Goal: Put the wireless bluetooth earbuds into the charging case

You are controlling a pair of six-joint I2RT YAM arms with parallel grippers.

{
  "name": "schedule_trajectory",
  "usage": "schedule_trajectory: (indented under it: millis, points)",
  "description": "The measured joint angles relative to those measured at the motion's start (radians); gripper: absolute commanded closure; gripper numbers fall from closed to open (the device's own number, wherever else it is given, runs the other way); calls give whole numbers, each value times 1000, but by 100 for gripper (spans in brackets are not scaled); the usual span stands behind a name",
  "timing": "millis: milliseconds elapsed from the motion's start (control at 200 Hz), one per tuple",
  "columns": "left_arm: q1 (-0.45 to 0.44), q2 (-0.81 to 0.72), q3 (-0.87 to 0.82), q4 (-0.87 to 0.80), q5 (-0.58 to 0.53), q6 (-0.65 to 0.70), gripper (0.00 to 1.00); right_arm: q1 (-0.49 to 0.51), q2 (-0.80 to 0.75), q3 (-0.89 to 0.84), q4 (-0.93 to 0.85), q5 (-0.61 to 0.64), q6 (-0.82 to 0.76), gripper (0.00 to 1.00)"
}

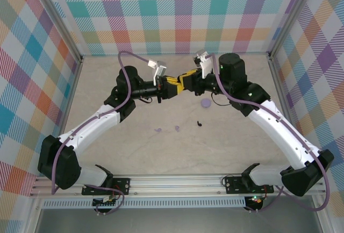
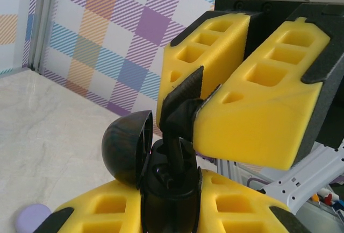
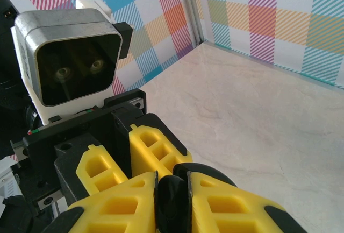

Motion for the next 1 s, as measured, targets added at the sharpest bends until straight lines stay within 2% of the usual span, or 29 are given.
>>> schedule_trajectory:
  millis: [580,855,1000]
  points:
    - [0,1,1,-11,-26,-2,91,5,14,8,-39,0,-28,77]
    - [0,2,1,-26,-26,-2,91,4,37,46,-83,-17,-32,66]
    - [0,2,1,-27,-23,2,91,4,39,56,-90,-32,-23,56]
